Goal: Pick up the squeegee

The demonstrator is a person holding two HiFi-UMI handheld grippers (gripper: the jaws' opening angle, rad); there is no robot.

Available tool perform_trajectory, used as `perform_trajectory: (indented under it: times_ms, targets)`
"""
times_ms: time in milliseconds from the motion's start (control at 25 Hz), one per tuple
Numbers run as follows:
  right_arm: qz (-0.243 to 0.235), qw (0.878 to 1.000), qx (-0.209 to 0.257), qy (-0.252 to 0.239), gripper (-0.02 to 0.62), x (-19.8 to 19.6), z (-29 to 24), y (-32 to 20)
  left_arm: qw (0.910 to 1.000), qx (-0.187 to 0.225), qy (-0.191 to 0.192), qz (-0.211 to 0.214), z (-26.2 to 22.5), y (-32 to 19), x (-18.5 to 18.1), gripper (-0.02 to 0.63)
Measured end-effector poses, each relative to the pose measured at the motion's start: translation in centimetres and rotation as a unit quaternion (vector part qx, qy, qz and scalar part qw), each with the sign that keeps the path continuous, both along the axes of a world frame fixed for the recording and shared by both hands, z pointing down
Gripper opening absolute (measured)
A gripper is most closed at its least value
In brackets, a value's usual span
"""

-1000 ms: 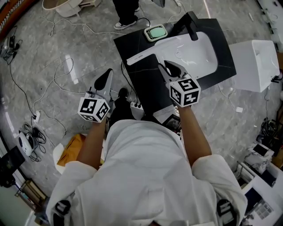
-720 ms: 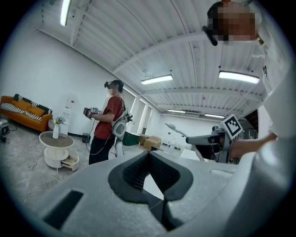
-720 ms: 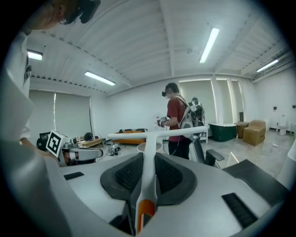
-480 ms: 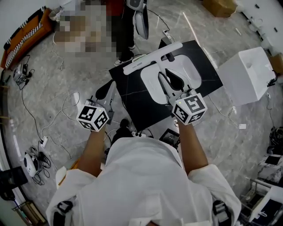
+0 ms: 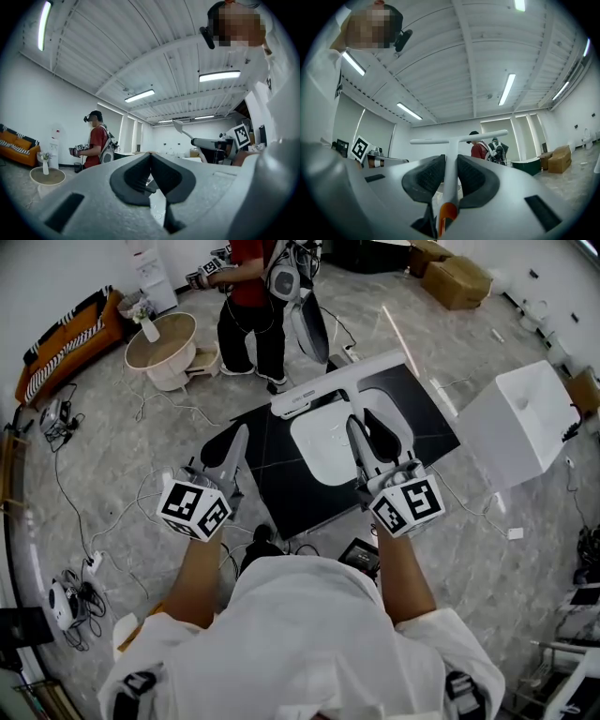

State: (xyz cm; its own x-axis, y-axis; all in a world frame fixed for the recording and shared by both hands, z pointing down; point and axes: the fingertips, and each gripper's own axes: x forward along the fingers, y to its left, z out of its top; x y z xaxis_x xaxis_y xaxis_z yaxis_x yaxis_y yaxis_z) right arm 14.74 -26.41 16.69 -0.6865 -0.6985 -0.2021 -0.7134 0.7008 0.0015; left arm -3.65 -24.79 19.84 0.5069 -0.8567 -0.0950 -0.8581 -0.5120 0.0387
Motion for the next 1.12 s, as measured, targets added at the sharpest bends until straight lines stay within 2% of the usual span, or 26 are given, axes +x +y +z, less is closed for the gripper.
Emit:
perform_trajectory:
  times_ms: [160, 360, 560, 800, 1120]
  targets:
    - [0.015, 1.000, 0.016, -0.013, 0.087, 1.9, -1.2, 1.4, 1.0000, 0.009, -0.003, 0.004, -1.5, 1.5, 1.4, 0.015]
    - [0.033, 0.999, 0.038, 0.007, 0.087, 3.9, -1.7, 1.9, 0.9997, 0.014, -0.004, 0.020, -2.2, 2.0, 2.9, 0.015]
    - [0.046, 0.998, 0.028, 0.014, 0.087, 5.5, -0.2, 2.4, 0.9992, -0.007, 0.005, 0.039, -0.4, 2.0, 4.3, 0.015]
    - [0.056, 0.998, 0.021, 0.014, 0.087, 6.8, 0.0, 2.8, 0.9981, -0.009, 0.011, 0.060, -1.0, 2.1, 5.9, 0.015]
    - [0.062, 0.998, 0.015, 0.013, 0.086, 7.5, 0.7, 3.4, 0.9972, -0.023, 0.016, 0.069, 0.1, 2.8, 6.2, 0.015]
